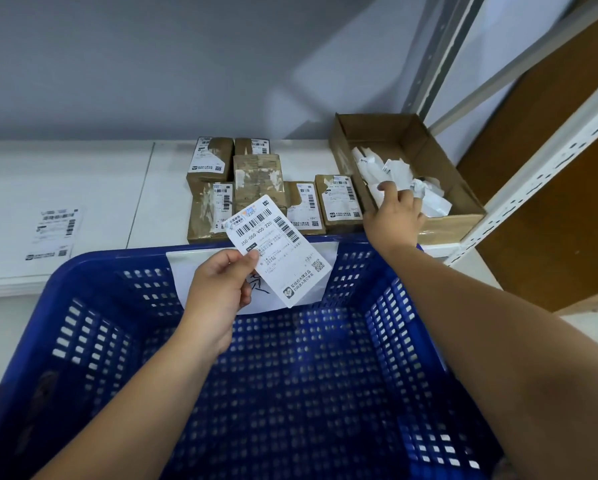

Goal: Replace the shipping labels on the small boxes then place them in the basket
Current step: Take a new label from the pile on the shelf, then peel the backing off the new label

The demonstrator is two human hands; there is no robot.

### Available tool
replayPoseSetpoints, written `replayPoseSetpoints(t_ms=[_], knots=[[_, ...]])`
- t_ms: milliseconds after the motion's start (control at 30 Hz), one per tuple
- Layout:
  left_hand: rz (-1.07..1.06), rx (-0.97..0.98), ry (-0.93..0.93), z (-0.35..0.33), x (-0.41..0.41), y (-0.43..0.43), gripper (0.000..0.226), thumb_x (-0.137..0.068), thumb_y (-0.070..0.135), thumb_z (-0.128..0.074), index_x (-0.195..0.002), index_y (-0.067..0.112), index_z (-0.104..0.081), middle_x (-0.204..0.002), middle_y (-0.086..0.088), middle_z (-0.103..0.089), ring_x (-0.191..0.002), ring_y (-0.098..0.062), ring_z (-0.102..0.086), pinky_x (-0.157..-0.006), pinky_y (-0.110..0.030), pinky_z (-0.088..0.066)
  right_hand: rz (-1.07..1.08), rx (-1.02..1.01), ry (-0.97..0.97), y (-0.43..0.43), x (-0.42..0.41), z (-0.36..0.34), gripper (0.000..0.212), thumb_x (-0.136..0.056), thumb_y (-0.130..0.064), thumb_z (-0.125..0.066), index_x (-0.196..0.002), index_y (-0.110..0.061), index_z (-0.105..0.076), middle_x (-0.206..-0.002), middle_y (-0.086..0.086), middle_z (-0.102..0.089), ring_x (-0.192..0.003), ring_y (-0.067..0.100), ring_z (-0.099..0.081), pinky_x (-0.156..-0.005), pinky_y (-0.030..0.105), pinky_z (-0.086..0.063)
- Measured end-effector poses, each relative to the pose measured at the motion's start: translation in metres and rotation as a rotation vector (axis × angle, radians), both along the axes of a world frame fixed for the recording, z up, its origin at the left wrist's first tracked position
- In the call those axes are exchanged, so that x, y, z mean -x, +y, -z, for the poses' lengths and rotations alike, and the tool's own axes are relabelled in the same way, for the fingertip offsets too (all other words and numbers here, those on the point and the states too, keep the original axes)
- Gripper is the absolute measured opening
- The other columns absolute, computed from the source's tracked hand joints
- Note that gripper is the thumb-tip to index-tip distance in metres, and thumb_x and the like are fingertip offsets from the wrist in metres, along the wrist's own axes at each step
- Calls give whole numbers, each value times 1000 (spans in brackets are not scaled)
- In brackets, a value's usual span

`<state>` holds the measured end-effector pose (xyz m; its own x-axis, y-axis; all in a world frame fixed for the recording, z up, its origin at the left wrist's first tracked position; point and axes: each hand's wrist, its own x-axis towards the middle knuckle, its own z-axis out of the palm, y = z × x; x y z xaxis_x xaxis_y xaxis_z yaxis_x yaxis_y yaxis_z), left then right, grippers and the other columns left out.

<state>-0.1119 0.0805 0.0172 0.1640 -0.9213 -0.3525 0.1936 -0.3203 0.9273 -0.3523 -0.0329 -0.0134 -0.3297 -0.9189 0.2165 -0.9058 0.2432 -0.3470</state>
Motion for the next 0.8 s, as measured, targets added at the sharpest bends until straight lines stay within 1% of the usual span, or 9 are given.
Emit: replayPoseSetpoints(t_ms=[67,133,233,300,400,500,567,633,800], knots=[[6,13,-3,-2,-1,2,14,-92,19,-60,-79,14,-61,-88,-5,-70,-53,-12,-35,-57,-24,-35,-117,33,-196,8,-14,-5,34,-96,-21,-50,-129,-13,-50,-119,15,-58,-110,30,-52,-93,41,-42],[9,41,-21,-4,-2,3,14,-91,17,-61,-77,14,-59,-85,-5,-67,-52,-10,-36,-55,-23,-34,-216,-70,-505,20,-34,-18,26,-101,-30,-48,-116,-12,-59,-106,9,-67,-94,21,-62,-87,37,-51],[-28,82,-49,-8,-3,3,7,-90,13,-61,-84,11,-58,-80,-1,-69,-52,-7,-50,-51,-18,-39,-313,-234,-914,42,-65,-37,37,-101,-42,-45,-97,-13,-67,-90,5,-71,-79,15,-65,-81,32,-53],[-55,87,-51,-9,-6,1,6,-90,11,-61,-86,11,-57,-89,-3,-71,-70,-11,-65,-63,-21,-50,-375,-319,-1081,54,-79,-43,33,-99,-41,-49,-94,-14,-68,-90,5,-71,-79,16,-65,-81,31,-51],[-55,87,-11,-13,-13,-1,10,-90,7,-60,-82,11,-56,-98,-9,-71,-93,-27,-68,-88,-42,-53,-436,-366,-1166,65,-88,-46,17,-96,-24,-59,-95,-10,-68,-100,8,-72,-92,22,-66,-90,39,-51],[-32,124,10,-19,-16,-4,13,-90,3,-59,-79,10,-55,-97,-10,-70,-94,-29,-66,-87,-45,-53,-419,-370,-1205,71,-95,-50,6,-95,-6,-58,-94,-6,-64,-103,16,-71,-91,28,-65,-87,44,-53],[-26,143,-18,-20,-17,-8,13,-90,6,-59,-78,11,-56,-96,-9,-70,-91,-28,-66,-84,-42,-53,-388,-339,-1238,71,-98,-52,12,-95,-2,-57,-86,-9,-63,-96,12,-71,-85,25,-65,-78,39,-54],[10,118,-129,-22,-22,-14,11,-92,14,-59,-80,13,-60,-93,-6,-71,-82,-20,-65,-74,-31,-51,-327,-283,-1256,67,-101,-54,18,-95,0,-55,-81,-10,-61,-88,8,-69,-82,25,-62,-73,35,-52],[70,49,-245,-22,-30,-44,23,-96,20,-51,-80,12,-65,-75,-1,-68,-48,0,-59,-42,-10,-41,-217,-251,-1280,47,-103,-55,22,-95,-1,-54,-76,-11,-60,-92,15,-68,-89,32,-60,-82,49,-52]])
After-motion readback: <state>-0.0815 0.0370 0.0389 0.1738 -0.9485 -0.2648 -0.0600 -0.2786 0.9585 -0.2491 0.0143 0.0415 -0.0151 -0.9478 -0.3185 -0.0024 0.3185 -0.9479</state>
